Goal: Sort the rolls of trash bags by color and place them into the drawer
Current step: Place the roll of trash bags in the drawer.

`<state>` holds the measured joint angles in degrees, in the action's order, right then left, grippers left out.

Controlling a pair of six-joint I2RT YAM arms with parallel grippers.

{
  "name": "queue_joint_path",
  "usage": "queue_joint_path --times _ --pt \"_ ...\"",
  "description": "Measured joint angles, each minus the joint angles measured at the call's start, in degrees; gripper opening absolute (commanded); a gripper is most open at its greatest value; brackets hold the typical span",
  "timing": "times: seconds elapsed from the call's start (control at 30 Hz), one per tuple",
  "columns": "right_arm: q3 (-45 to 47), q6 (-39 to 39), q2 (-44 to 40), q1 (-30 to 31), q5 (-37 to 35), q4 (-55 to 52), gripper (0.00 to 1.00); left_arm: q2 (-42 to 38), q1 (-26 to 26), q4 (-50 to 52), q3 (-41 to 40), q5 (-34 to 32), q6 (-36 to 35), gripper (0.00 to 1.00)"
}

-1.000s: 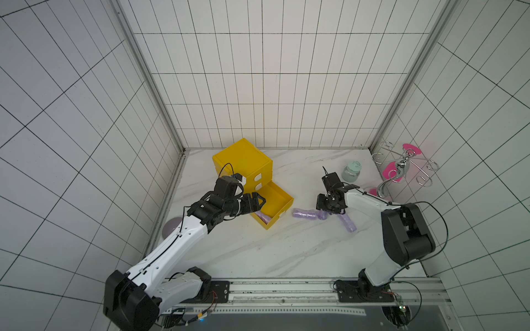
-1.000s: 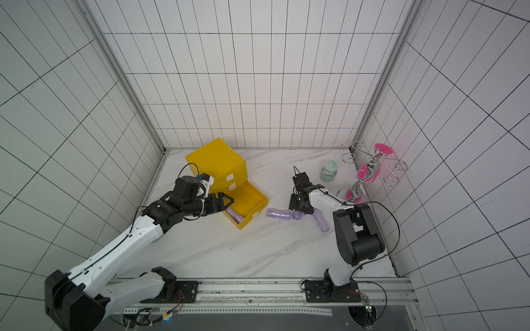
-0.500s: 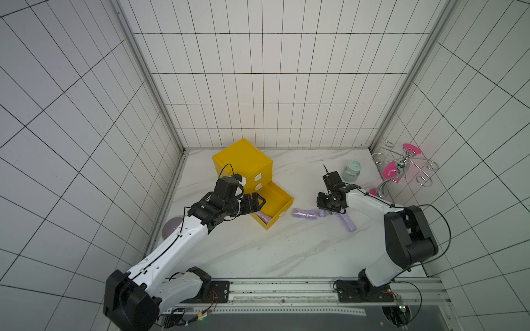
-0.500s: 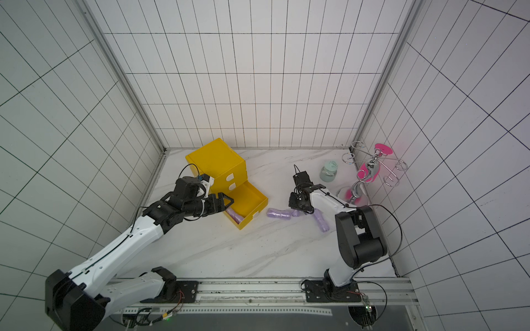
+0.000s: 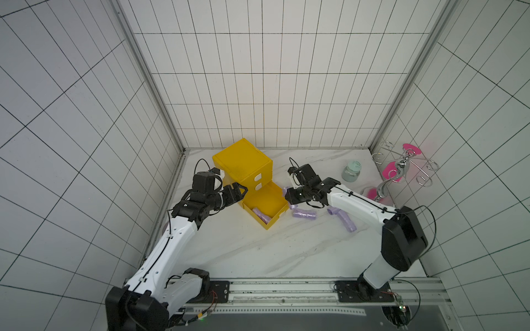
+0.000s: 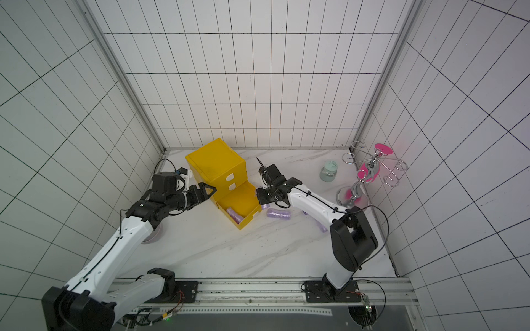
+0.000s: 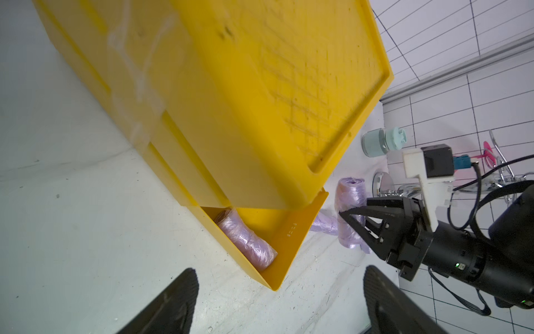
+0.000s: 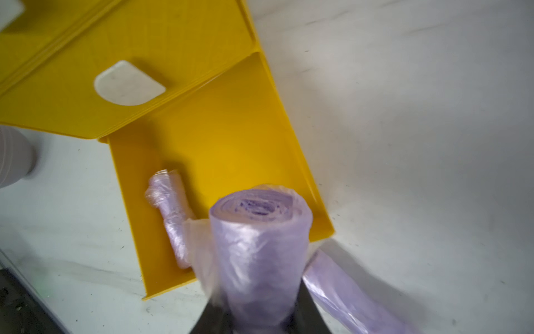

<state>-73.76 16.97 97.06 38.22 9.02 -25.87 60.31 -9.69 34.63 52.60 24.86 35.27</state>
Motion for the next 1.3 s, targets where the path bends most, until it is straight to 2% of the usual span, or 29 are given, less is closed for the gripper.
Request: queue_joint_path --times 0.2,0.5,0.67,0.8,1.1,1.3 --pt "-6.84 -1.88 9.42 5.07 1.84 0.37 0.26 -3.45 6.32 1.18 -0.26 4.33 -0.85 0.89" --pt "-10.38 -3.13 15.56 8.02 2.29 0.50 0.28 -5.66 6.75 2.58 -2.84 6.73 -0.87 0.89" --pt "-10.40 -2.93 17.33 8.35 3.02 0.96 0.40 -5.66 6.75 2.73 -3.04 7.06 -0.85 0.89" --pt "-10.40 -2.49 18.08 8.46 3.67 1.33 0.47 -5.66 6.75 2.73 -3.04 7.19 -0.85 0.89" --pt "-10.38 -1.40 17.86 8.50 4.42 3.02 0.48 -5.66 6.75 2.73 -3.04 7.19 -0.87 0.89" --pt "-8.83 -0.70 12.57 8.57 2.99 4.20 0.53 -5.60 6.60 2.97 -2.99 6.97 -1.49 0.89"
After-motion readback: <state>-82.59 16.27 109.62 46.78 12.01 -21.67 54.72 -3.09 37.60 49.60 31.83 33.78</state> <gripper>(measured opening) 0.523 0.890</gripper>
